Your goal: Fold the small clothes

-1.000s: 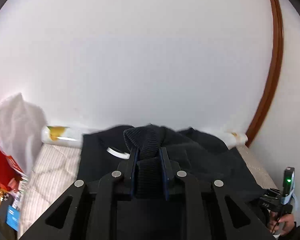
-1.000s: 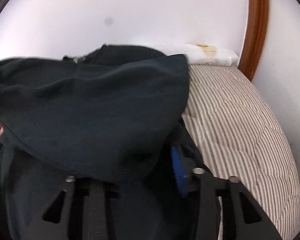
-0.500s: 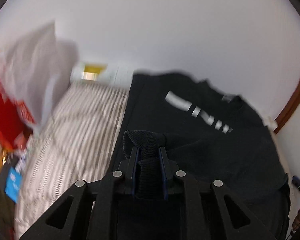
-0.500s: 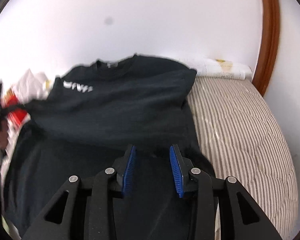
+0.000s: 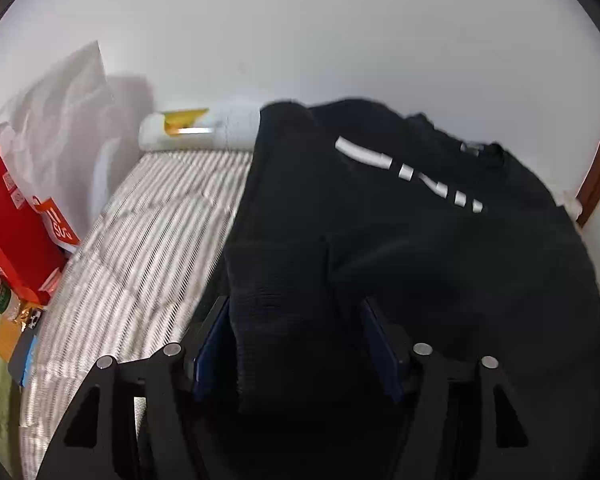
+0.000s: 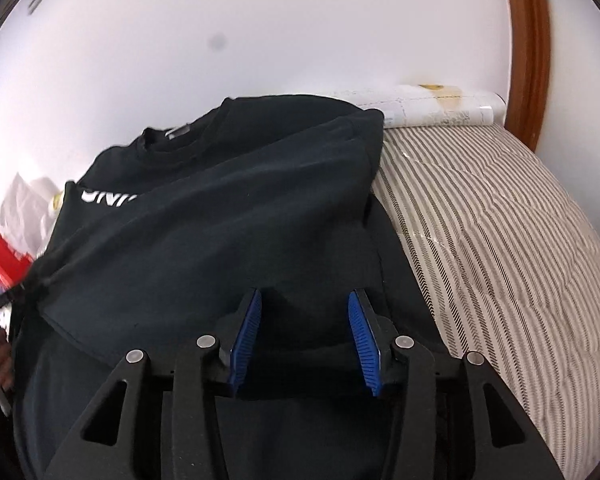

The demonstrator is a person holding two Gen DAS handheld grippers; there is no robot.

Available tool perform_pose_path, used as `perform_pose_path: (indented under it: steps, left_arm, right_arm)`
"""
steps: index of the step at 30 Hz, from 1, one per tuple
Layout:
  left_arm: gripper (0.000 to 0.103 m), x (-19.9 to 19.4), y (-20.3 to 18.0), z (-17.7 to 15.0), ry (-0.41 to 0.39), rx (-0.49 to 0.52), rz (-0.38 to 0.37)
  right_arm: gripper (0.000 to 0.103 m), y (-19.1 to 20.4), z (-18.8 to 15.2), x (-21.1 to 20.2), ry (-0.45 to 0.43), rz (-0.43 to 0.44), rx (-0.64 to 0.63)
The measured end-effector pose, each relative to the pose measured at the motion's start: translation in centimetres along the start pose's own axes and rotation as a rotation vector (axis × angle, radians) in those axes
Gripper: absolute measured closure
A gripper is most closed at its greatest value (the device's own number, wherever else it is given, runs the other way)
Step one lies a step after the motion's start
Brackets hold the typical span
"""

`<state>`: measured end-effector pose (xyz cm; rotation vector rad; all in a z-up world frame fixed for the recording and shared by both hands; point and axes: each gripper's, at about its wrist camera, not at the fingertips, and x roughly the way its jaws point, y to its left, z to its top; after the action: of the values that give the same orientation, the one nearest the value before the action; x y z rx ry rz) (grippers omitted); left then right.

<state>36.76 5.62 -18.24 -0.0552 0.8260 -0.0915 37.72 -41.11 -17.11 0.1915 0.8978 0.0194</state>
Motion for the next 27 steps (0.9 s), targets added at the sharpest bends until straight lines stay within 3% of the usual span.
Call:
perform_pose_path:
  steps: [27]
  left_arm:
    - [0.036,1.0,0.3,-0.1,0.020,-0.005,-0.023]
  right_arm:
    - [0.056,1.5,-0.4,0.8,-0.001,-0.121,-0.095]
